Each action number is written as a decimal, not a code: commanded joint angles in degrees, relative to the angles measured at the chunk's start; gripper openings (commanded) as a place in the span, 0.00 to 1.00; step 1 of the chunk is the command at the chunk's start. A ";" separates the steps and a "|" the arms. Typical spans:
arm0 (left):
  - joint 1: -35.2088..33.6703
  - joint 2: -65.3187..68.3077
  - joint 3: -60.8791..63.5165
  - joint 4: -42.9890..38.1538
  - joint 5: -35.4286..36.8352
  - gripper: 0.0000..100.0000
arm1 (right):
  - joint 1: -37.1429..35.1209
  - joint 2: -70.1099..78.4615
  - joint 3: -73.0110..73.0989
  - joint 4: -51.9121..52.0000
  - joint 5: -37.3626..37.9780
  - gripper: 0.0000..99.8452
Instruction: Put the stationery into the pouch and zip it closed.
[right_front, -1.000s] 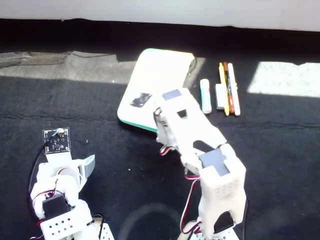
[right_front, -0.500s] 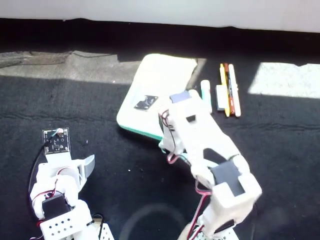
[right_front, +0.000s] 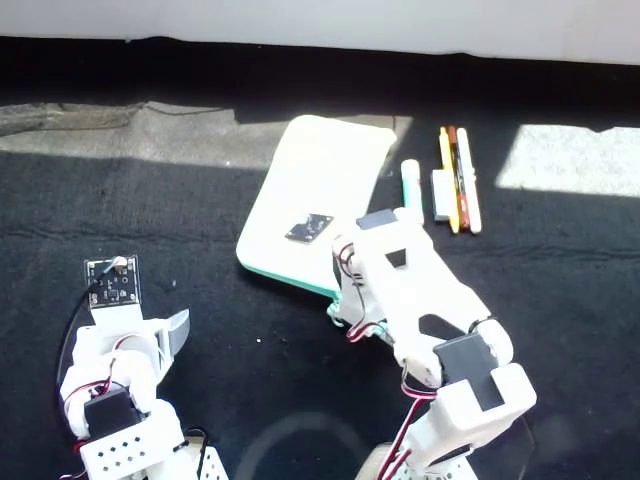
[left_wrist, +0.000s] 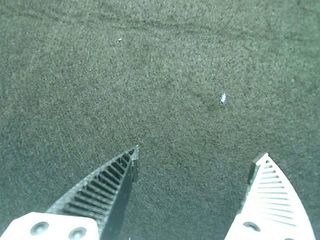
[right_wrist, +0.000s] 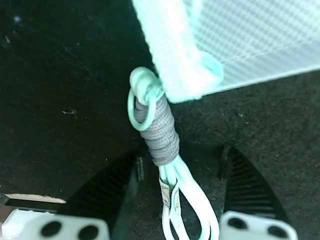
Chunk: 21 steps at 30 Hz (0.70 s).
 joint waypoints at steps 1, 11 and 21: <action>-0.13 -0.13 0.92 0.35 0.35 0.35 | -0.84 -2.33 -0.04 0.13 -0.62 0.25; -0.13 -0.13 0.92 0.35 0.35 0.35 | -3.74 -1.89 -0.13 -7.96 -0.62 0.25; -0.13 -0.13 0.92 0.35 0.26 0.35 | -7.78 -2.33 -0.48 -2.15 -0.62 0.25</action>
